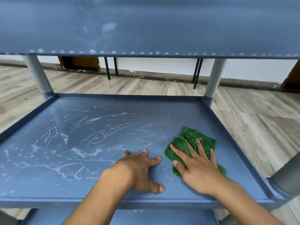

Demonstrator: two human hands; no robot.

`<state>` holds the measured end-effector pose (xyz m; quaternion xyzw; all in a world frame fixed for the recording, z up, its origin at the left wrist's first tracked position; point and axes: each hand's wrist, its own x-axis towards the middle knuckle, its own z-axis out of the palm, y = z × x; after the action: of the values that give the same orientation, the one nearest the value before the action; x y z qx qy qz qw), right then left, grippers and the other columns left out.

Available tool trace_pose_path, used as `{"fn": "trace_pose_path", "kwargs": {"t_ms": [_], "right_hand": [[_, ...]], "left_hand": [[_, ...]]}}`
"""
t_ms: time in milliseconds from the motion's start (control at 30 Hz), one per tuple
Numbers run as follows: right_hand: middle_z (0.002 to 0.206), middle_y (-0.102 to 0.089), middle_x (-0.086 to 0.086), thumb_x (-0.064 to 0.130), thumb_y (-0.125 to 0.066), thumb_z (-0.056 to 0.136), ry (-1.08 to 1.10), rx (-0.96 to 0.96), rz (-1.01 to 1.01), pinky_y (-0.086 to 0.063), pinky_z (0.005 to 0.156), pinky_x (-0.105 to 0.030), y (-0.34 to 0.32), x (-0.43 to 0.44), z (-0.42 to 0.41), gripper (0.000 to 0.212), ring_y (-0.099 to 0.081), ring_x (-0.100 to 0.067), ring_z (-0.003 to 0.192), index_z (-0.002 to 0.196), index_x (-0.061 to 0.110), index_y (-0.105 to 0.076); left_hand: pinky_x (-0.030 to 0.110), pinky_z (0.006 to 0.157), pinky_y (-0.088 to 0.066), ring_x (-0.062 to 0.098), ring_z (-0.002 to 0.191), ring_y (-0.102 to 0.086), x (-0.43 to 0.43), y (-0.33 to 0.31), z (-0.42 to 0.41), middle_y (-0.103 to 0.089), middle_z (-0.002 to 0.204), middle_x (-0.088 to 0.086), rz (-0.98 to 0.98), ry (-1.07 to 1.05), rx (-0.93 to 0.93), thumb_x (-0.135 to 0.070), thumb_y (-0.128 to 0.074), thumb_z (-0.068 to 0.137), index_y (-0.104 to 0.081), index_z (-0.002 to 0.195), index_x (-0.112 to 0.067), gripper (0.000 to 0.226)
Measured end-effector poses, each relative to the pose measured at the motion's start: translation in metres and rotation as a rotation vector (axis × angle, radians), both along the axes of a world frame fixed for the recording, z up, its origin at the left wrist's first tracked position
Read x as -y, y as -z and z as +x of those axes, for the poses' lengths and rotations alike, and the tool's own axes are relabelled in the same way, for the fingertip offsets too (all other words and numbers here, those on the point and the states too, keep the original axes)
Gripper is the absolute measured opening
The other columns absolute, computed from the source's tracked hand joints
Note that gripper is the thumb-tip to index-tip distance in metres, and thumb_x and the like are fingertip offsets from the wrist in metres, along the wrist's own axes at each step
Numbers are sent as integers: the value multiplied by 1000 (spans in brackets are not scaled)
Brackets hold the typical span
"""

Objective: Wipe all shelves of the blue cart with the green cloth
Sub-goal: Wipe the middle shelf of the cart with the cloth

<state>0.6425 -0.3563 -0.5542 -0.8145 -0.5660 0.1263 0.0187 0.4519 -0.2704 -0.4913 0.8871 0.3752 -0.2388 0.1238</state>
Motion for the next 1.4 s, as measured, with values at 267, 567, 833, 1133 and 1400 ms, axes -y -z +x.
{"fn": "trace_pose_path", "kwargs": {"t_ms": [267,567,833,1133,1400], "right_hand": [[172,7,7,65,-20,99,55,-11,-2,7,117,-72,0,-150,56,58,15,-34,156,153,61,-2],[172,8,6,63,-21,102,144,-19,-30,2,117,-74,-17,-250,92,59,13,-35,156,158,52,-5],[172,2,1,59,-18,104,220,-16,6,3,117,-75,-18,-273,88,57,11,-37,156,160,48,-9],[172,3,2,62,-18,100,118,8,12,3,119,-70,-7,-221,66,60,8,-38,156,158,50,-10],[172,0,4,65,-21,99,46,-2,74,2,122,-63,4,-73,-9,58,7,-36,157,155,57,-8]], "left_hand": [[59,113,-19,42,145,6,-8,11,-6,7,161,-13,-45,-35,65,-77,-58,70,0,143,-61,94],[62,111,-20,40,146,11,-5,11,-6,9,159,-21,-81,-89,133,-74,-60,71,1,139,-65,92],[64,112,-15,37,145,17,-7,10,-5,11,159,-23,-120,-118,151,-70,-61,74,2,139,-66,91],[61,112,-19,39,146,14,-7,14,-6,12,158,-23,-75,-92,92,-77,-57,71,2,140,-65,92],[49,114,-26,38,147,-4,-3,9,-9,-15,161,-5,-3,-115,92,-81,-60,62,-3,151,-39,114]]}}
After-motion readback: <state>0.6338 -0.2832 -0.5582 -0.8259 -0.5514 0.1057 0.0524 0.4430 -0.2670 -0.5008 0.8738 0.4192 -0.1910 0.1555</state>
